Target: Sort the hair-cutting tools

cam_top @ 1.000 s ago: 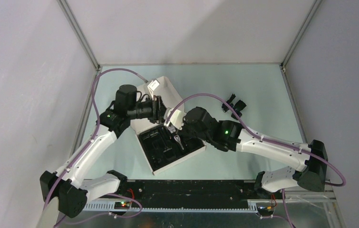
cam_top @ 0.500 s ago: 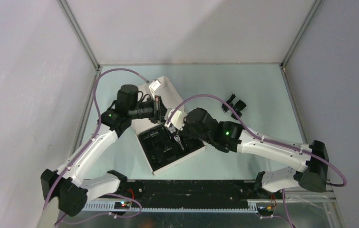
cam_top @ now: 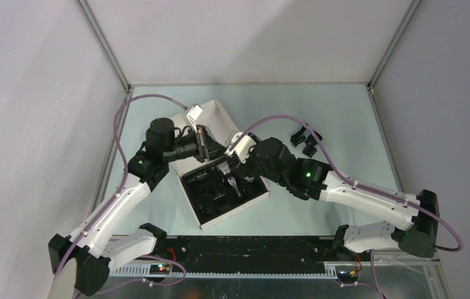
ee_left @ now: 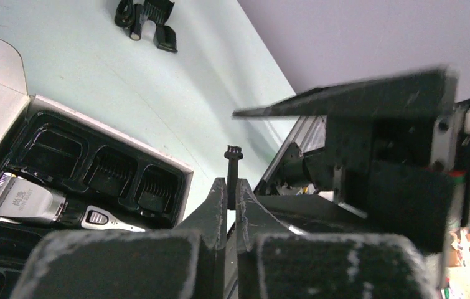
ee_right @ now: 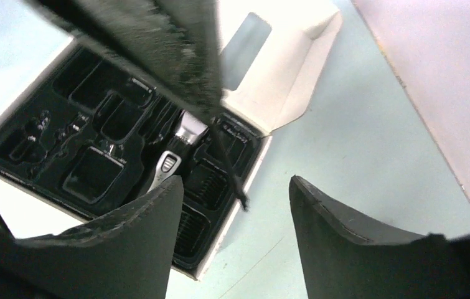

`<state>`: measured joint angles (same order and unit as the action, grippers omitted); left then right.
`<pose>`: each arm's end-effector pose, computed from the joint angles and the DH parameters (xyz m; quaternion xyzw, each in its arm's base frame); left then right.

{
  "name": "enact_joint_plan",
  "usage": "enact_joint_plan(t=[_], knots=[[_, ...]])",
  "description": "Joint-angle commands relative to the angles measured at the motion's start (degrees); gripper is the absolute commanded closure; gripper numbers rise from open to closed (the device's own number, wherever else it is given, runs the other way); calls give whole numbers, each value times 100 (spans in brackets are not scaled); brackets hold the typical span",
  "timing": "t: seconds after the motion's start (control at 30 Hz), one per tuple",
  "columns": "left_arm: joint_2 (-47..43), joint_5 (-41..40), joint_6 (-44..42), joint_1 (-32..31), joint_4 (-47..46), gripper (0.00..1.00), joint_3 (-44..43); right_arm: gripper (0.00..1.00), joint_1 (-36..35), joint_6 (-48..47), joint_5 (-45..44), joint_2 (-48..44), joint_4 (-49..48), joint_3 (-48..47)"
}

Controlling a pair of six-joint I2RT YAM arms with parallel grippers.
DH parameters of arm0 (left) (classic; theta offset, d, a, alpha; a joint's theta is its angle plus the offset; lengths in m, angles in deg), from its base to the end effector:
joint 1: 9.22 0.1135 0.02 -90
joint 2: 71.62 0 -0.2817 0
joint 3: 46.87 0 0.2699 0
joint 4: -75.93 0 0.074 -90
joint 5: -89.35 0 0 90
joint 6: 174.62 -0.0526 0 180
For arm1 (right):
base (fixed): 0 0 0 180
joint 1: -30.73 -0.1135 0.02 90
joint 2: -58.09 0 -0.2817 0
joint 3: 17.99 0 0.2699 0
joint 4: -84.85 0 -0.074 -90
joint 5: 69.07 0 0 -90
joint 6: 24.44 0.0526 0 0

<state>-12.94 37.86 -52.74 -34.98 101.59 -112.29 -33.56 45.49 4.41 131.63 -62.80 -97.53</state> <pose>0.2114 -0.1384 0.3485 0.1504 0.7773 -0.4996 0.3514 0.1523 0.2819 0.3566 -0.5085 0.6740 0.0833 0.5294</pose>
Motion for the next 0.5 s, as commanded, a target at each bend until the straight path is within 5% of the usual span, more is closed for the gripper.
enact_joint_plan(t=[0.0, 0.33, 0.47], knots=[[-385, -430, 856, -39, -1538, 100, 428, 29, 398, 993, 256, -601, -750, 83], [-1218, -2163, 2749, -38, -3584, 100, 1814, 21, 1280, 2766, 608, -1247, -1662, 572], [-1441, -2760, 3619, -35, -4250, 100, 2332, 23, 2275, 4602, 2009, -1384, -2166, 898]])
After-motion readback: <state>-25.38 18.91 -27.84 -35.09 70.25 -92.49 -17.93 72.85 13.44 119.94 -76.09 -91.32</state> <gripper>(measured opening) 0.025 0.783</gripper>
